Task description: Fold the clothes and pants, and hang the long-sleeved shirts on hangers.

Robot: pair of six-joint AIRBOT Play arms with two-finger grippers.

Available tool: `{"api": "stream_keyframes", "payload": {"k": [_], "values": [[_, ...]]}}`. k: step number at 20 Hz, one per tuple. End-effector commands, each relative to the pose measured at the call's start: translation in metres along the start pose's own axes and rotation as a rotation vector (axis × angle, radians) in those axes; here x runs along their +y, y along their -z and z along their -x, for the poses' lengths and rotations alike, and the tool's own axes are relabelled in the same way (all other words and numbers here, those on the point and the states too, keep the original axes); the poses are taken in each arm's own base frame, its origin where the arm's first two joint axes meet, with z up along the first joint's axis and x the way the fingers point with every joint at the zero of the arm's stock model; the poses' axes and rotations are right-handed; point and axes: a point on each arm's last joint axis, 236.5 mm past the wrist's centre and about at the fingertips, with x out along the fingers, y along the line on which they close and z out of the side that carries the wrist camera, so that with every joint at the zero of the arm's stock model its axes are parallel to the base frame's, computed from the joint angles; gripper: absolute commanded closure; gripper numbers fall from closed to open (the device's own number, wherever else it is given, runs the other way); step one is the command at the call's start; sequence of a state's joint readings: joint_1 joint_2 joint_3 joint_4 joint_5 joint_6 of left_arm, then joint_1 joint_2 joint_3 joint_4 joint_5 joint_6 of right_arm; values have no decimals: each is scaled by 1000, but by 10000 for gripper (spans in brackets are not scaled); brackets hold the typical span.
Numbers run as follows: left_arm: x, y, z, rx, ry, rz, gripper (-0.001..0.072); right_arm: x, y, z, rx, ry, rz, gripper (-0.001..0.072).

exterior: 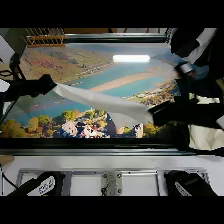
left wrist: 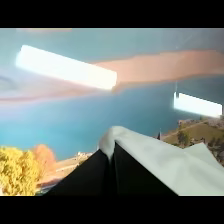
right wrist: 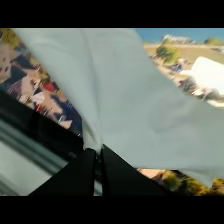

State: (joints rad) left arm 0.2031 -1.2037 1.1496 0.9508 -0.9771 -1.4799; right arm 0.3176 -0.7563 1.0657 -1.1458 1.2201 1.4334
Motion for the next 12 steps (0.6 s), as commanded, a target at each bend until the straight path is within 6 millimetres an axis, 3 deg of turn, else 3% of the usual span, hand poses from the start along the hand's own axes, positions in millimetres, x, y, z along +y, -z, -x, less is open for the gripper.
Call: {"api": "stream_keyframes", "payload": {"k": [1,2,4,5,7,9,12], "values": [[32,33,-27,117,-35,74,700,50,50,-30,171,-171,-9,305],[34,33,-30,121,-36,79,701,48,46,-35,164,-169,-28,129],[35,31,-32,113,-39,80,700,25,30,-43,116,-112,-98,130],[36,29,-32,105,-40,80,701,4,22,-46,95,-67,-160,130],[36,26,-32,93,-42,79,701,-51,17,-53,89,20,-289,130],[36,26,-32,93,-42,78,700,-116,24,-62,110,103,-384,130],[36,26,-32,92,-42,78,700,-199,57,-85,195,160,-434,131]]}}
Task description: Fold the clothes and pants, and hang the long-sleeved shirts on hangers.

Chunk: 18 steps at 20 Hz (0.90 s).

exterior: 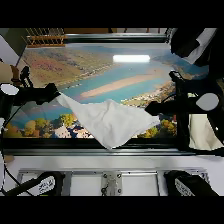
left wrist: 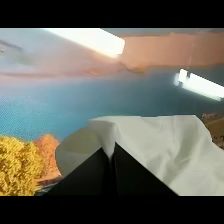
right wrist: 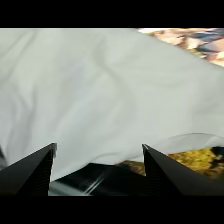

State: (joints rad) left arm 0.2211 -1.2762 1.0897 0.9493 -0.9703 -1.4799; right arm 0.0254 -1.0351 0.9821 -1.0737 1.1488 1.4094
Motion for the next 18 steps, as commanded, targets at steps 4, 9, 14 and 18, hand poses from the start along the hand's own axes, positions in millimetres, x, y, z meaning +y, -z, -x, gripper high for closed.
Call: {"api": "stream_keyframes", "payload": {"k": [4,9,14,18], "values": [[1,-1,-1,-4,-2,0,700,-135,14,-75,179,60,-110,131],[1,-1,-1,-3,-2,1,700,-150,17,-118,272,37,-134,135],[1,-2,-1,-8,-2,1,700,-116,14,-136,275,-51,-71,149],[2,-5,2,-18,-4,0,700,-106,-13,-128,204,-49,-24,703]]}}
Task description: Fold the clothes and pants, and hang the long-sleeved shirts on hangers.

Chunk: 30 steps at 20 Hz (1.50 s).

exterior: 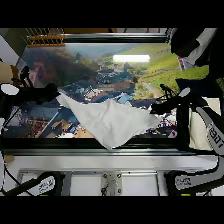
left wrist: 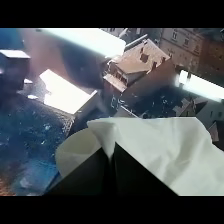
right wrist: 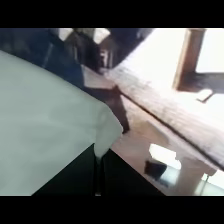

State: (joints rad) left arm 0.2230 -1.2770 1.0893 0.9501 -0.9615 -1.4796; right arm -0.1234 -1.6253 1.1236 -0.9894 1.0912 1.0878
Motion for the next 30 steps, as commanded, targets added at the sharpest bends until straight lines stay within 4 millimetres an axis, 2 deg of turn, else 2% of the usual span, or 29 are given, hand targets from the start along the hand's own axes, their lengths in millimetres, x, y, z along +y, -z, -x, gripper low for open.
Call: {"api": "stream_keyframes", "payload": {"k": [1,3,4,5,6,8,9,11,13,15,17,21,23,24,26,28,30], "values": [[1,-11,9,-24,0,-2,701,13,-31,27,-102,7,52,703],[-9,-43,45,-114,12,-24,701,29,-68,91,-266,46,120,703],[-18,-65,75,-191,19,-46,700,40,-84,132,-363,70,158,703],[-30,-84,109,-269,27,-75,700,55,-97,181,-475,99,204,703],[-45,-101,150,-366,32,-114,700,74,-103,231,-586,130,251,703],[-77,-119,230,-558,38,-187,700,113,-99,316,-778,187,337,703],[-91,-120,265,-642,38,-219,700,131,-90,350,-858,211,374,703],[-119,-110,330,-785,38,-285,700,166,-67,406,-1014,252,433,703],[-140,-95,376,-896,35,-331,700,193,-42,441,-1118,273,475,703],[-154,-77,406,-969,32,-363,700,211,-21,458,-1171,254,466,703],[-165,-61,422,-1008,35,-389,700,223,-3,465,-1185,232,456,703],[-178,-40,438,-1041,41,-423,700,235,29,453,-1110,217,480,704],[-177,-41,436,-1034,41,-420,701,228,35,450,-1091,211,405,704],[-173,-46,428,-1010,41,-406,701,224,34,448,-1086,199,366,704],[-156,-64,401,-926,34,-366,701,215,22,435,-1040,163,302,704],[-130,-94,359,-823,30,-304,701,197,2,408,-943,130,227,705],[-108,-125,296,-692,46,-254,701,177,-28,367,-826,96,177,705]]}}
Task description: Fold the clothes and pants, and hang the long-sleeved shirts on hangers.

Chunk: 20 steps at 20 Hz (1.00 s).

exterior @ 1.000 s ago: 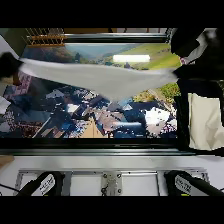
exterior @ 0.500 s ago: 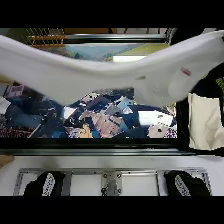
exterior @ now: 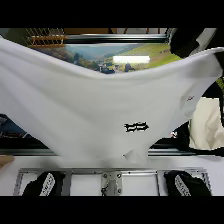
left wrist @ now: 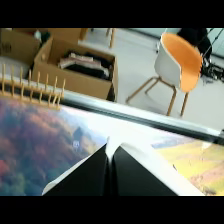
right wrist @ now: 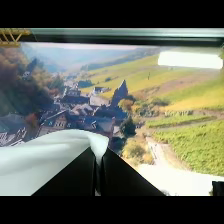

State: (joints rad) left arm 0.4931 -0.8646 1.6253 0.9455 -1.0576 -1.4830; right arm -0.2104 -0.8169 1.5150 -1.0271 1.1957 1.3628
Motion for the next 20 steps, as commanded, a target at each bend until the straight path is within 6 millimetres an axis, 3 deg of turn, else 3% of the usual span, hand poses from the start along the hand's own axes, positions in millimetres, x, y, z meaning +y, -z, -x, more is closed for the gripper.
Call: {"api": "stream_keyframes", "payload": {"k": [1,3,5,7,9,10,11,12,15,16,18,20], "values": [[36,55,-90,201,12,89,701,-19,42,-75,208,-37,-119,705],[46,102,-155,308,35,130,701,-40,78,-131,336,-16,-134,705],[56,147,-213,366,34,168,701,-72,108,-187,394,41,-145,704],[62,180,-254,377,26,198,701,-95,123,-228,383,67,-184,703],[59,211,-281,404,26,205,698,-110,131,-252,363,87,-203,683],[58,223,-288,419,27,206,487,-115,131,-258,348,96,-206,533],[57,231,-292,433,28,209,126,-118,128,-261,330,103,-206,248],[57,238,-292,453,28,208,-3,-120,124,-260,317,109,-205,78],[66,247,-272,550,27,215,9,-124,120,-235,347,114,-209,66],[69,255,-257,618,29,222,78,-125,128,-222,396,116,-213,66],[79,276,-225,713,13,243,97,-126,160,-196,520,101,-205,67],[94,310,-187,785,-44,276,97,-131,211,-170,642,110,-265,66]]}}
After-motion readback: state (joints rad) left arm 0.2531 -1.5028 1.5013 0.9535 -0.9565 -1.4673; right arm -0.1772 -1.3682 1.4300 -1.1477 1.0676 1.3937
